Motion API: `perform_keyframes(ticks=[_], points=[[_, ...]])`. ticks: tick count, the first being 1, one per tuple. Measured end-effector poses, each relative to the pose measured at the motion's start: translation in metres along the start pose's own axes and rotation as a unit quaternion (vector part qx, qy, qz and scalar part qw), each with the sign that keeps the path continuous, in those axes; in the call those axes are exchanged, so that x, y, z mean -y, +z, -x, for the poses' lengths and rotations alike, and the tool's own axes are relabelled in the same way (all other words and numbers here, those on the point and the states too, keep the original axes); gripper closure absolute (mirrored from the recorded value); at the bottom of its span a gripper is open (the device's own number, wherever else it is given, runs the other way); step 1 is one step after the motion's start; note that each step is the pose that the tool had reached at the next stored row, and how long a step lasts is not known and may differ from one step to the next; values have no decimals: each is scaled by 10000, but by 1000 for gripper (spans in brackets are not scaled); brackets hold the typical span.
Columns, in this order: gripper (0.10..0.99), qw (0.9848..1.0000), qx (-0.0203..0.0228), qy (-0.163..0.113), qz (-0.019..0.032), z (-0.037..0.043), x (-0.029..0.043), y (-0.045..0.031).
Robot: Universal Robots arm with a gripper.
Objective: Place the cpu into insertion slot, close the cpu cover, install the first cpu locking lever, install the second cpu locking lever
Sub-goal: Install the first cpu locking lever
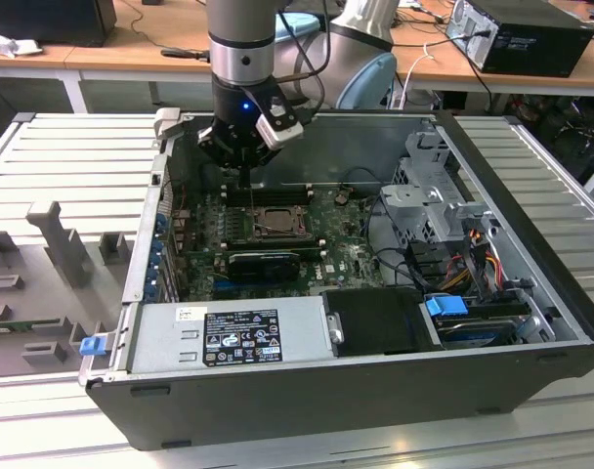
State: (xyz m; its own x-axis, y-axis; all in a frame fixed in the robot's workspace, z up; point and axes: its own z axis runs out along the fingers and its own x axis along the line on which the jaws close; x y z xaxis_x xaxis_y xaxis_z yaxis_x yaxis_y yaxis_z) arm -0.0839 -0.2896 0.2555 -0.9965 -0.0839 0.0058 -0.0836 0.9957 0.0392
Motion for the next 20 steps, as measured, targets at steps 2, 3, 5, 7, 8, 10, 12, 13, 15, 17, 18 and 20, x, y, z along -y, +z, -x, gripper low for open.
perform_keyframes(ticks=[2, 3, 5, 7, 8, 10, 12, 13, 15, 17, 18, 20], points=[[980, 10000, 0, 0, 0, 17, 2, 0], [980, 10000, 0, 0, 0, 26, 2, 0], [980, 10000, 0, 0, 0, 35, 3, 1], [980, 10000, 0, 0, 0, 46, 4, 0], [980, 10000, 0, 0, 0, 61, 5, 1], [980, 10000, 0, 0, 0, 92, 8, 1], [980, 10000, 0, 0, 0, 112, 9, 2], [980, 10000, 0, 0, 0, 130, 11, 3], [980, 10000, 0, 0, 0, 156, 13, 5], [980, 10000, 0, 0, 0, 187, 16, 7], [980, 10000, 0, 0, 0, 210, 18, 8], [980, 10000, 0, 1, 0, 252, 22, 11]])
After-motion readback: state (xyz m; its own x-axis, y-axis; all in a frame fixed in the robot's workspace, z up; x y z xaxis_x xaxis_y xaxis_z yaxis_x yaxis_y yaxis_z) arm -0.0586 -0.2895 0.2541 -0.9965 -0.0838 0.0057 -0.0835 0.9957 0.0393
